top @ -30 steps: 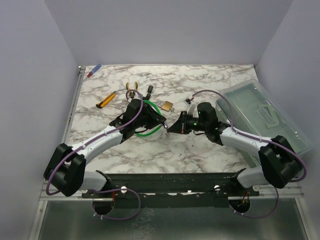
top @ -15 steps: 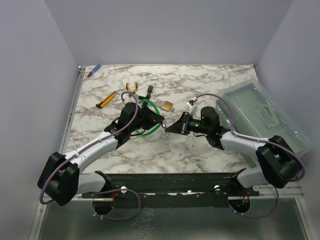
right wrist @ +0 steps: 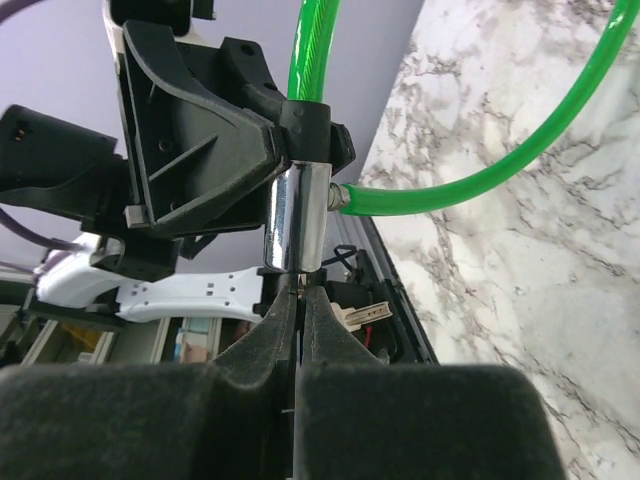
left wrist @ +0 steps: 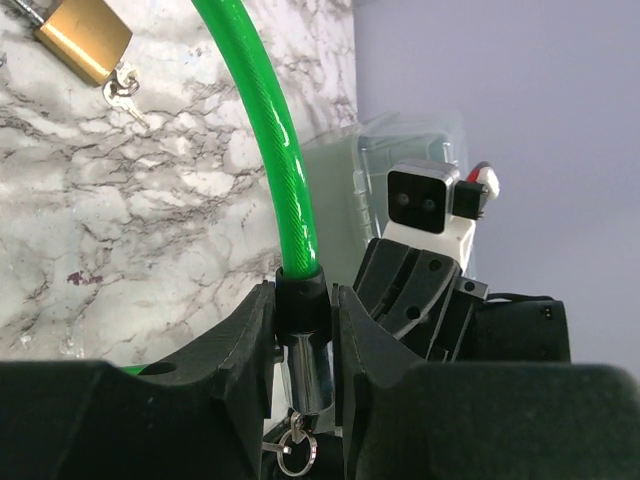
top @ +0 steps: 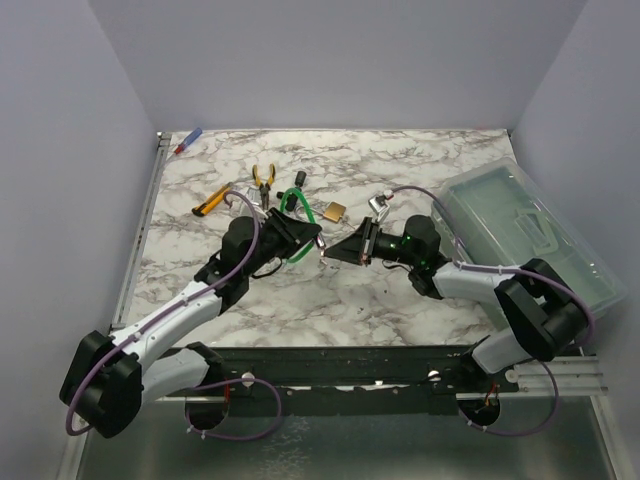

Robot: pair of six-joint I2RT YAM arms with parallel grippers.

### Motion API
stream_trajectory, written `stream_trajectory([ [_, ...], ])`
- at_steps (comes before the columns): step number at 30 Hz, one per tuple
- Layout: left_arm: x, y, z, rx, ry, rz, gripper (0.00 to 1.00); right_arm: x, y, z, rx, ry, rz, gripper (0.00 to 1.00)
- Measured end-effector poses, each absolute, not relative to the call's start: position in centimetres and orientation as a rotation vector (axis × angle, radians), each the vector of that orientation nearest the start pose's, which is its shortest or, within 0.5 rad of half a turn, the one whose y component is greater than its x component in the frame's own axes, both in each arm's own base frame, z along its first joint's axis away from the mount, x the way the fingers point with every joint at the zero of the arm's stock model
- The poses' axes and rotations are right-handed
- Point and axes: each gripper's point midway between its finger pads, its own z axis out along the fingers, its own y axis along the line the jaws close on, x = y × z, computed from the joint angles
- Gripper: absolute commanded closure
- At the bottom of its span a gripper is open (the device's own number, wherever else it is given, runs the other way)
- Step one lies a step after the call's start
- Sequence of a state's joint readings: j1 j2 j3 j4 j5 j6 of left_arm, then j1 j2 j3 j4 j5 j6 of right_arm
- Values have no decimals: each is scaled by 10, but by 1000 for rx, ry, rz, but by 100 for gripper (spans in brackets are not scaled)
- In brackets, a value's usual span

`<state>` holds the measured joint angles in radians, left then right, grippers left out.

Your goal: Unlock with the key

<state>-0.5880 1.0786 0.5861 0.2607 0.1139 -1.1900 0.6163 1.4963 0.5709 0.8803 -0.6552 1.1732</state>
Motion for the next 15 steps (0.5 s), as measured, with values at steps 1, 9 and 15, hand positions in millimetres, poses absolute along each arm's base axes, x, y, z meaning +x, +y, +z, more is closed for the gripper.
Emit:
stream_trajectory([
  [1,278,-254,215,-514,1942,-1322,100,234,335,195,-72,1970,1822,100],
  [9,267,-241,237,-528,1813,-1381,100,230,340,213,-85,1891,1921,100],
  [15,262,-230,250,-554,1709,-1420,100,229,346,226,-87,1838,2028,100],
])
